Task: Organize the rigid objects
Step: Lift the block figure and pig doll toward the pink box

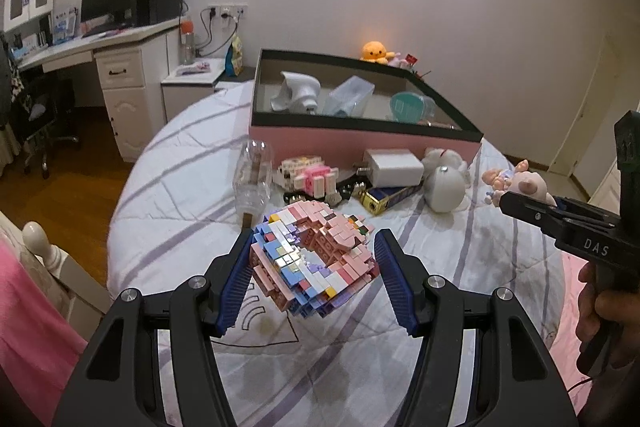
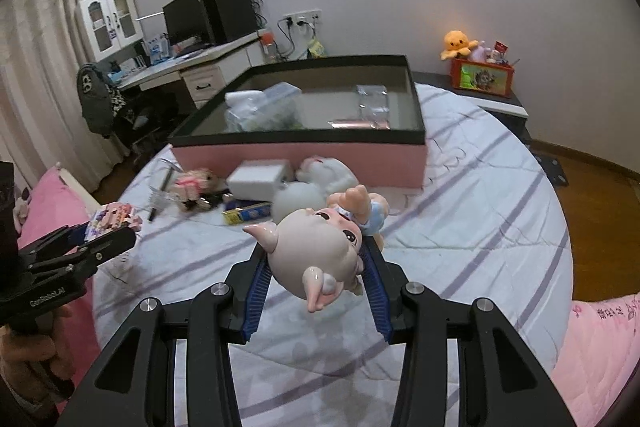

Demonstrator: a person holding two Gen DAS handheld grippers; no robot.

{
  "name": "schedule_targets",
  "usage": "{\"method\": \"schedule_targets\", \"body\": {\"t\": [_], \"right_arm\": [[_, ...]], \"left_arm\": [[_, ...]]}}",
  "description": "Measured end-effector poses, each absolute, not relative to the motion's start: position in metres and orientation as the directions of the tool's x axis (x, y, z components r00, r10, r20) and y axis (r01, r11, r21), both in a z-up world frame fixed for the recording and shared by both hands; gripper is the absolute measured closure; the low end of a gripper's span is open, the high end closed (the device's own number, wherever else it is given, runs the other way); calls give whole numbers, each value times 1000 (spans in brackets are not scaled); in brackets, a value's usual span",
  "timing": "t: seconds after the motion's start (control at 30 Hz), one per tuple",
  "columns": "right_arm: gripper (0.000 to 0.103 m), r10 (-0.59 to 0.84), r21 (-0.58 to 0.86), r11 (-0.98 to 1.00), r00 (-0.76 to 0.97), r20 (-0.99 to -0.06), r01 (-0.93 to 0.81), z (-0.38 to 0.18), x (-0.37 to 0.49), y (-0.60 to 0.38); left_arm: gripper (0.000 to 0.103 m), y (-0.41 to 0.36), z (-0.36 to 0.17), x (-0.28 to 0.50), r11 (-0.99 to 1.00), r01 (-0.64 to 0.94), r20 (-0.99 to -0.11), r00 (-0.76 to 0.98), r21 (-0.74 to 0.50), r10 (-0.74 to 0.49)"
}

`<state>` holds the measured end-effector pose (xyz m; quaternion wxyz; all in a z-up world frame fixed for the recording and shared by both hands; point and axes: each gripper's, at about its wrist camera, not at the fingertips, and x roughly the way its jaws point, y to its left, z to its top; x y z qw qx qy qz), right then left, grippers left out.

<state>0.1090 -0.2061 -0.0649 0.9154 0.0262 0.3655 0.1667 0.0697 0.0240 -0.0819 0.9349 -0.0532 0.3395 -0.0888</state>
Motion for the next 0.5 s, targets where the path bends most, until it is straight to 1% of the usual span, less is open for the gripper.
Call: {"method": "schedule_targets", "body": {"t": [0.3,0.5], "right_arm": [[58,365,169,926,691,-624,-337,-42,106,-196],[58,376,135,919,721,-582,-371,-8,127,-188]], "left_arm": [[42,26,-55,71,979,147,-581,788,-143,-203],[42,21,-19,95,978,182,-525,825,-105,-209]]}}
